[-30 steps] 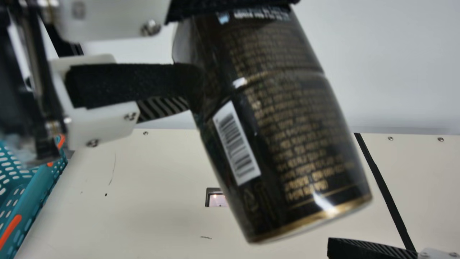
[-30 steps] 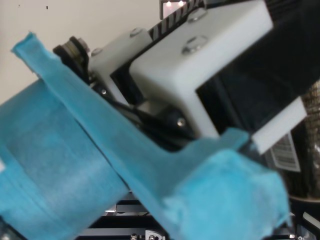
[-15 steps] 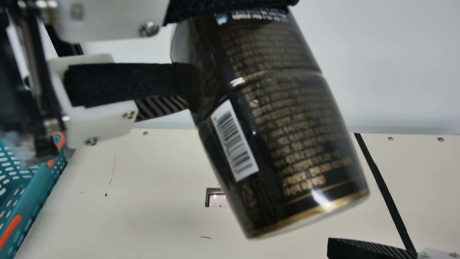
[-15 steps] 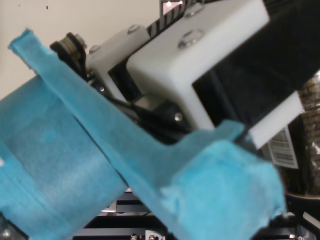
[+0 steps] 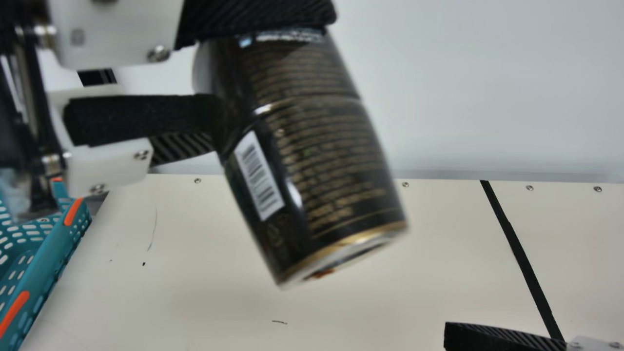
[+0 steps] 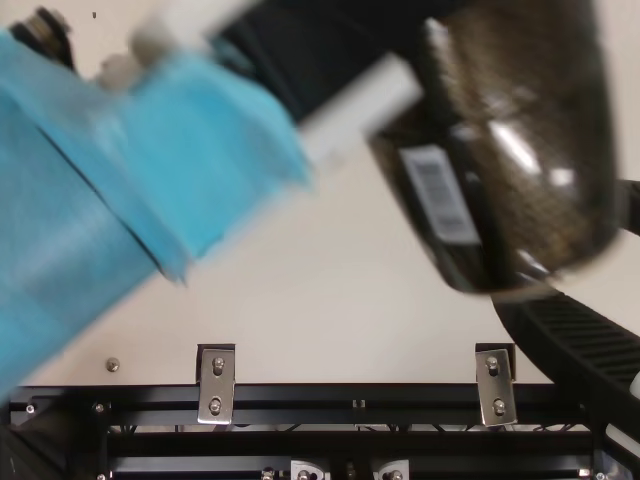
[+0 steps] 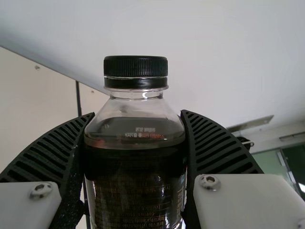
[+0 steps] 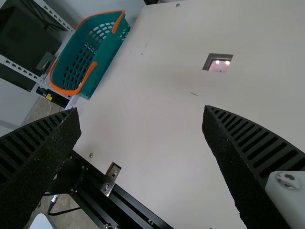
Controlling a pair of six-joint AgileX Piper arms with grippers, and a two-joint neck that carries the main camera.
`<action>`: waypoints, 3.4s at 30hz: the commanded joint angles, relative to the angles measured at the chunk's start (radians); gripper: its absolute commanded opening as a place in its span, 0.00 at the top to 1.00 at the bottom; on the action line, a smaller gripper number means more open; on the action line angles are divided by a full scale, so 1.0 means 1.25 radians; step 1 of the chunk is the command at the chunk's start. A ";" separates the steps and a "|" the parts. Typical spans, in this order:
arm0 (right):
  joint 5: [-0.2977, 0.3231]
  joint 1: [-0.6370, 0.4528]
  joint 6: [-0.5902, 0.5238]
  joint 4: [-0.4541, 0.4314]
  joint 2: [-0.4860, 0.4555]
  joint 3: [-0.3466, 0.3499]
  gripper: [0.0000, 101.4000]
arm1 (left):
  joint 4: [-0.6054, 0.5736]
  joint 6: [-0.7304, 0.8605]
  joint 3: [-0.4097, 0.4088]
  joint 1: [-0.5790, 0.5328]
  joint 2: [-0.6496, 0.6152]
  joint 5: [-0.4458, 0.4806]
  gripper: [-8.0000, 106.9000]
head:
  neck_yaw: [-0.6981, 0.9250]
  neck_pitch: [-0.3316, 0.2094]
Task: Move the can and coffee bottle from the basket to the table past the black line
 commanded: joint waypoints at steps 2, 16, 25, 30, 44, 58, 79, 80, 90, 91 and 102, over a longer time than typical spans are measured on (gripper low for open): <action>0.000 0.000 0.000 0.000 0.000 0.000 0.00 | -0.130 0.080 0.092 0.082 -0.014 -0.014 0.84 | -0.005 -0.021; -0.026 0.023 0.010 0.047 0.007 0.012 0.00 | -0.678 0.518 0.428 0.296 -0.026 -0.017 0.84 | -0.005 -0.021; -0.070 0.047 0.009 0.161 0.031 0.056 0.00 | -0.833 0.674 0.526 0.406 -0.003 0.075 0.84 | -0.005 -0.021; -0.078 0.047 0.009 0.184 0.032 0.058 0.00 | -0.953 0.778 0.558 0.445 0.008 0.115 0.84 | -0.005 -0.021; -0.132 0.098 -0.006 0.295 0.087 0.089 0.00 | -1.087 0.861 0.606 0.475 0.045 0.167 0.84 | -0.005 -0.021; -0.223 0.191 -0.058 0.446 0.202 0.123 0.00 | -1.155 0.916 0.663 0.533 0.073 0.252 0.84 | -0.005 -0.021; -0.265 0.264 -0.155 0.628 0.303 0.155 0.00 | -1.153 0.916 0.663 0.533 0.073 0.250 0.84 | -0.005 -0.021; -0.262 0.269 -0.159 0.638 0.306 0.154 0.00 | -1.153 0.916 0.663 0.533 0.073 0.250 0.84 | -0.005 -0.021; -0.265 0.269 -0.151 0.642 0.306 0.150 0.00 | -1.153 0.916 0.663 0.533 0.073 0.250 0.84 | -0.005 -0.021; -0.265 0.269 -0.151 0.643 0.306 0.150 0.00 | -1.153 0.916 0.663 0.533 0.073 0.250 0.84 | -0.005 -0.021; -0.272 0.283 -0.156 0.669 0.329 0.147 0.00 | -1.153 0.916 0.663 0.533 0.073 0.250 0.84 | -0.005 -0.021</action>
